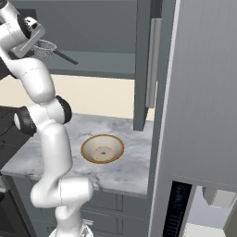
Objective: Open the cabinet and setup a tea strainer by placing it in the bowl upright.
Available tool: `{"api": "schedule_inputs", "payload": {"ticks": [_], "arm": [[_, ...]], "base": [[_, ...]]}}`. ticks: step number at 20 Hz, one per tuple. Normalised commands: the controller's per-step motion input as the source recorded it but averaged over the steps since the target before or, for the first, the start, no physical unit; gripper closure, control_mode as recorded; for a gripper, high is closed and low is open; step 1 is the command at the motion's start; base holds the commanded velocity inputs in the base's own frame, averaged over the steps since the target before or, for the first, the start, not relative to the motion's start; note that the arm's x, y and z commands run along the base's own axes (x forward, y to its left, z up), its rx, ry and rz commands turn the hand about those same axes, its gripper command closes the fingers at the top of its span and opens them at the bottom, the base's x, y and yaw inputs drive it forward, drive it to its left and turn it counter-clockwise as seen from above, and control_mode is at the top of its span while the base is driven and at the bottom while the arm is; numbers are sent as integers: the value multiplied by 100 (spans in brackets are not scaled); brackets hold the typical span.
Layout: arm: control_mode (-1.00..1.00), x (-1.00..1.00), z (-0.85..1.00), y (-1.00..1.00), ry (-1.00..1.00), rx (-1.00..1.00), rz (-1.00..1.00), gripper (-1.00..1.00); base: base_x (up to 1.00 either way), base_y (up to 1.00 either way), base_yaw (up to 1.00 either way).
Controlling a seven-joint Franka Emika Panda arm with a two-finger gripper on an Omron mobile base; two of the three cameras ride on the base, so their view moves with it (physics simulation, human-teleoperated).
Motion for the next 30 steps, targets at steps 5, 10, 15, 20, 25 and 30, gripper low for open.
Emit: {"api": "schedule_inputs", "payload": {"ticks": [5, 10, 15, 20, 25, 30], "arm": [[-100, 0, -2, -2, 0, -3, 0, 100], [-100, -5, -1, -39, -1, -2, 0, 100], [-100, -39, 0, -67, -10, 0, 0, 100], [-100, -78, 0, -51, -14, 0, 0, 100], [-100, -92, -7, -38, -11, 0, 0, 100], [-100, -100, -9, -41, -13, 0, 0, 100]], "base": [[0, 0, 0], [0, 0, 0], [0, 0, 0], [0, 0, 0], [0, 0, 0], [0, 0, 0]]}}
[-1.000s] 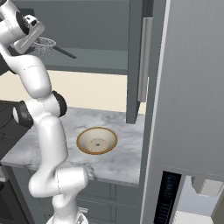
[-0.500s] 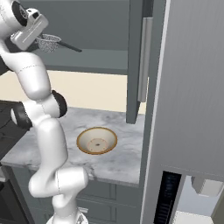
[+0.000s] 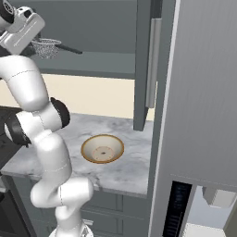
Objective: Open the cabinet and setup a tea strainer by placing it in the bowl upright.
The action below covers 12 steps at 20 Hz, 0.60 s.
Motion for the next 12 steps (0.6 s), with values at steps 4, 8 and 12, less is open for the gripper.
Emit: {"api": "schedule_inputs", "payload": {"ticks": [4, 8, 12], "arm": [[-100, -100, -16, -44, -13, 0, 0, 100], [-100, -100, -12, -46, -10, 0, 0, 100], [-100, -100, -5, -46, -5, 0, 0, 100]], "base": [[0, 0, 0], [0, 0, 0], [0, 0, 0]]}}
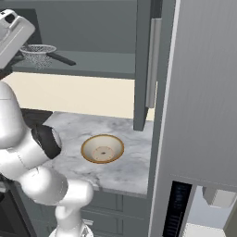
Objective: Open the cabinet and setup a tea strainer by placing it in the bowl upright.
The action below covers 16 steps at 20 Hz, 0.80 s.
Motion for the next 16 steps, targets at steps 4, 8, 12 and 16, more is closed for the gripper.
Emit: {"api": "schedule_inputs", "payload": {"ticks": [4, 8, 12, 16], "arm": [[-100, -99, -11, -42, -3, 0, 0, 100], [-100, -95, -11, -44, 0, 0, -1, 100], [-100, -79, -26, -49, 0, 0, -4, 100], [-100, -62, -46, -46, 0, 0, -3, 100]], "base": [[0, 0, 0], [0, 0, 0], [0, 0, 0], [0, 0, 0]]}}
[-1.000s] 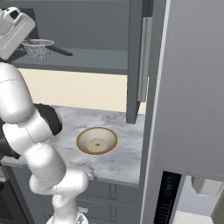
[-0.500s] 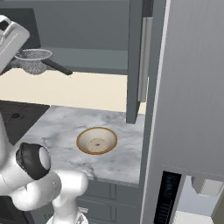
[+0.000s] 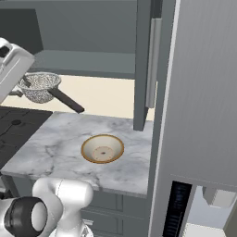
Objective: Open the cabinet and setup a tea strainer by placing it in the bowl upright.
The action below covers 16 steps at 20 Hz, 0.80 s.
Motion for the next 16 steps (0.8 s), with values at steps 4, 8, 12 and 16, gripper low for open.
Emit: {"api": "schedule_inputs", "payload": {"ticks": [4, 8, 12, 16], "arm": [[-100, -40, -65, -39, 0, 0, -1, 100], [-100, -23, -59, -37, 0, 1, -3, 100], [-100, -16, -57, -37, -1, 2, -2, 100], [-100, -1, -54, -45, -3, 0, 0, 100]], "base": [[0, 0, 0], [0, 0, 0], [0, 0, 0], [0, 0, 0]]}}
